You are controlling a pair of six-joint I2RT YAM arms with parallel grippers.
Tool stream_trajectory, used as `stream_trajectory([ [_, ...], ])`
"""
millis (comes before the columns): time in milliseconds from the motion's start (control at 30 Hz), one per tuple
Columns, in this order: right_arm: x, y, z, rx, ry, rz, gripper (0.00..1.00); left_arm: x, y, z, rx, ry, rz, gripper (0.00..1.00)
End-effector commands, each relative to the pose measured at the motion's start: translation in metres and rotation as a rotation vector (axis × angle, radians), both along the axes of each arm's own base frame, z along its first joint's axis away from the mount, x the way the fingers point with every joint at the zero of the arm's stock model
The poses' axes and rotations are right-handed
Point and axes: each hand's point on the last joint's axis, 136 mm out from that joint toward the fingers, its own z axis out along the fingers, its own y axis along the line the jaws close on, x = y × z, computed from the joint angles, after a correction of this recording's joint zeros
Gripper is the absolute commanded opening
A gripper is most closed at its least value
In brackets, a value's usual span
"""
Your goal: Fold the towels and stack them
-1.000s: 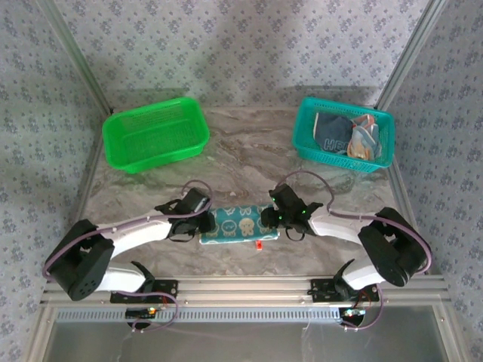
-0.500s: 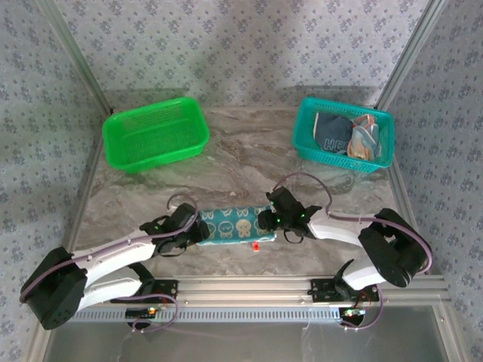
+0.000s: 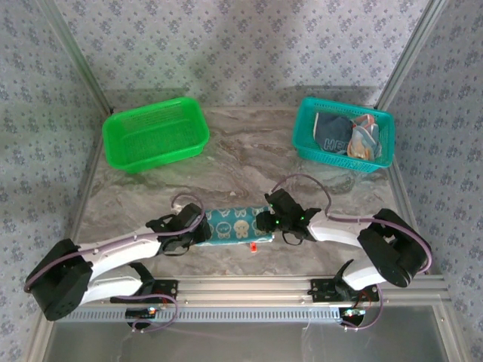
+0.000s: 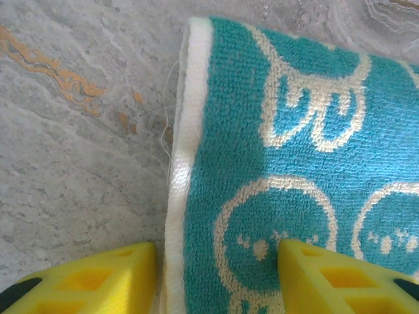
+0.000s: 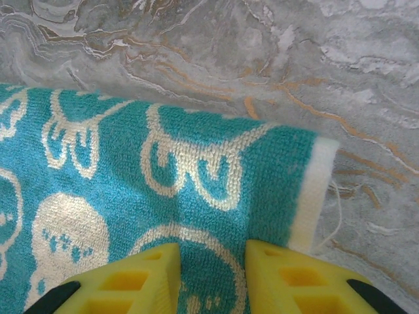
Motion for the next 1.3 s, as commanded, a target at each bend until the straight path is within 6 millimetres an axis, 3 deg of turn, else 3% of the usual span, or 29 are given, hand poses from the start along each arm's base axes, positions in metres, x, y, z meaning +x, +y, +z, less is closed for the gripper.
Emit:
stream_trajectory([
  [0, -0.012, -0.008, -0.015, -0.041, 0.047, -0.003, 0.34, 0.011, -0.014, 0.004, -0.019, -0.041, -0.029, 0.52],
  [233, -0.018, 0.002, -0.016, -0.024, 0.067, 0.0, 0.34, 0.003, -0.004, -0.02, 0.043, 0.022, -0.021, 0.49],
  [333, -0.019, 0.002, -0.018, -0.031, 0.069, -0.001, 0.34, 0.001, 0.002, -0.025, 0.079, 0.03, -0.018, 0.36],
  [500, -0.016, 0.0, -0.011, -0.036, 0.054, -0.003, 0.35, 0.006, 0.004, -0.02, 0.13, 0.021, -0.037, 0.0],
  [600, -0.012, -0.008, 0.007, -0.042, 0.02, -0.02, 0.49, 0.009, 0.006, -0.007, 0.157, 0.014, -0.041, 0.0],
  [867, -0.002, -0.051, 0.059, -0.021, -0.109, -0.091, 0.8, 0.025, 0.011, 0.068, 0.211, -0.07, -0.027, 0.0],
  [933, 0.001, -0.065, 0.071, -0.002, -0.142, -0.131, 1.0, 0.029, 0.015, 0.091, 0.242, -0.09, -0.023, 0.0],
  [1100, 0.003, -0.091, 0.091, 0.042, -0.191, -0.201, 1.0, 0.045, 0.014, 0.148, 0.275, -0.148, -0.035, 0.0],
  [1267, 0.001, -0.099, 0.099, 0.067, -0.212, -0.22, 1.0, 0.07, 0.018, 0.206, 0.286, -0.21, -0.03, 0.0],
])
